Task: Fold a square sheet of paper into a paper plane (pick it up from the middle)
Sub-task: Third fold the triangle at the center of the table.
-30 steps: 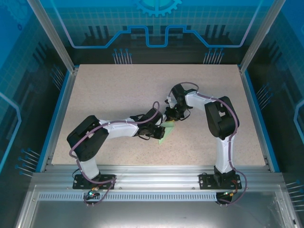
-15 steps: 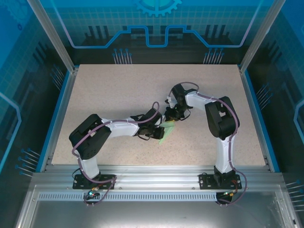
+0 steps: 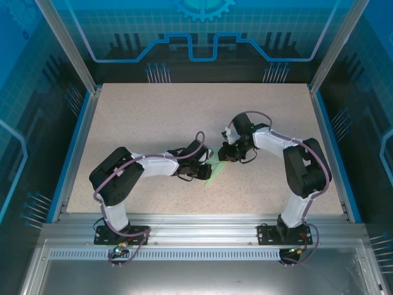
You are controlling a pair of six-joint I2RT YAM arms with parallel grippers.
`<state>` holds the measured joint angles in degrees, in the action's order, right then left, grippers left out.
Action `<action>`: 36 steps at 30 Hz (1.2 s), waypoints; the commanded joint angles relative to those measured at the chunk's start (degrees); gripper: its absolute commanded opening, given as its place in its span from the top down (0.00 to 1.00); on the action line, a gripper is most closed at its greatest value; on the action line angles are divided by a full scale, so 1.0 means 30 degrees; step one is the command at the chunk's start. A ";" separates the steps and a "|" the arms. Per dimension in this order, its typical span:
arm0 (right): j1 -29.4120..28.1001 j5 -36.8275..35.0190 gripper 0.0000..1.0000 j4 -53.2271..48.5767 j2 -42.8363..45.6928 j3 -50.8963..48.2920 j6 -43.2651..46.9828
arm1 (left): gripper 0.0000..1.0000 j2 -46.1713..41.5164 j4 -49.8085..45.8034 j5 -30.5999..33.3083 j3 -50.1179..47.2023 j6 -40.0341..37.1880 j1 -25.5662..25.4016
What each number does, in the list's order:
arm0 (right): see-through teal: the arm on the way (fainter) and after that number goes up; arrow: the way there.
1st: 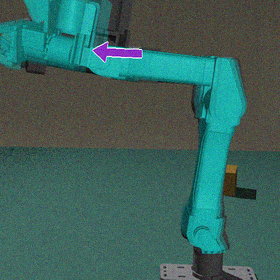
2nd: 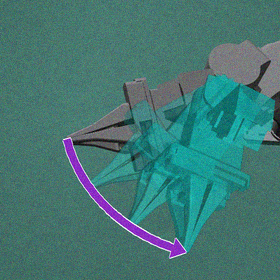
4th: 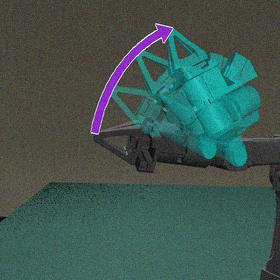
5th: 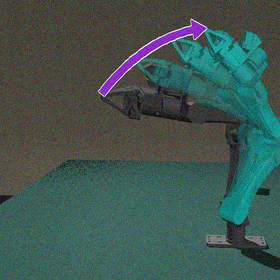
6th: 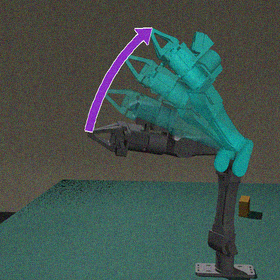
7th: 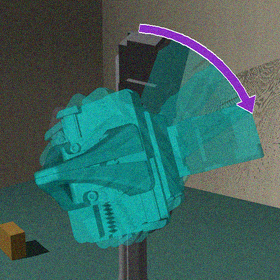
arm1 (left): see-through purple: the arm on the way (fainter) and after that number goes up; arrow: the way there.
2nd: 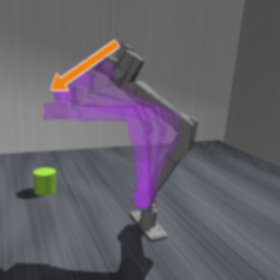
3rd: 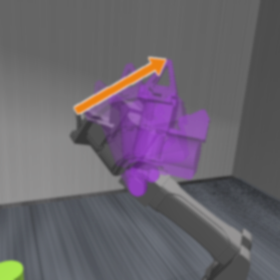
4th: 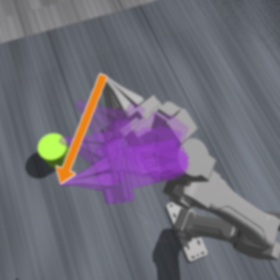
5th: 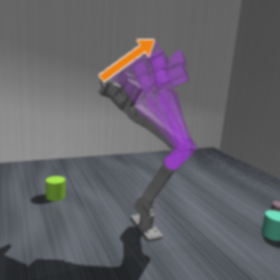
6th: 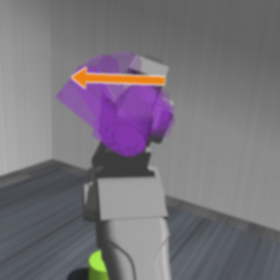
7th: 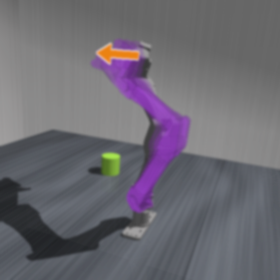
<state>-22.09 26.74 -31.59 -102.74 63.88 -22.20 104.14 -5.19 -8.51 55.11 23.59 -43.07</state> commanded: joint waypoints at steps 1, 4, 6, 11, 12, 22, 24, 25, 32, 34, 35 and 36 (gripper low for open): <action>-0.0321 0.1751 0.87 0.1178 -0.0028 -0.0552 -0.0815 | 0.90 0.0297 0.0207 -0.0567 -0.0207 -0.0121 0.0177; -0.0816 0.1962 0.87 0.1572 -0.0370 -0.0603 -0.1093 | 0.90 0.0290 0.0167 -0.0676 -0.0192 -0.0185 0.0177; -0.0965 0.1770 0.87 0.1592 -0.0610 -0.0561 -0.1258 | 0.90 0.0275 0.0123 -0.0672 -0.0155 -0.0189 0.0174; -0.0987 0.1450 0.87 0.1821 -0.1213 -0.0978 -0.1421 | 0.90 0.0210 0.0013 -0.0606 -0.0148 -0.0218 0.0160; -0.0988 0.1428 0.87 0.1950 -0.1283 -0.1118 -0.1429 | 0.90 0.0209 0.0000 -0.0589 -0.0120 -0.0231 0.0177; -0.0754 0.0589 0.87 0.2271 -0.2384 -0.1324 -0.1231 | 0.86 0.0067 -0.0127 -0.0538 -0.0148 -0.0219 0.0169; -0.0779 0.0413 0.87 0.2182 -0.2451 -0.1412 -0.1170 | 0.82 -0.0112 -0.0232 -0.0516 -0.0090 -0.0131 0.0176; -0.0779 0.0323 0.87 0.2193 -0.2481 -0.1487 -0.1138 | 0.79 -0.0289 -0.0361 -0.0483 -0.0035 -0.0102 0.0153; -0.0782 0.0168 0.87 0.2123 -0.2341 -0.1640 -0.1065 | 0.61 -0.1735 -0.1003 0.0443 -0.0097 0.0073 0.0177; -0.0772 0.0062 0.87 0.2030 -0.2295 -0.1647 -0.1006 | 0.60 -0.1805 -0.1260 0.0790 -0.0060 0.0132 0.0189; -0.0785 0.0050 0.87 0.2017 -0.2286 -0.1651 -0.1006 | 0.61 -0.1765 -0.1287 0.0886 -0.0060 0.0188 0.0194; -0.0782 0.0006 0.87 0.2006 -0.2259 -0.1636 -0.0964 | 0.61 -0.1661 -0.1313 0.0967 -0.0017 0.0271 0.0206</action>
<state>-24.62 30.02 -24.71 -108.71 60.07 -25.87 100.20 -6.74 -7.51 55.07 24.01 -43.00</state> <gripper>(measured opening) 0.131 0.390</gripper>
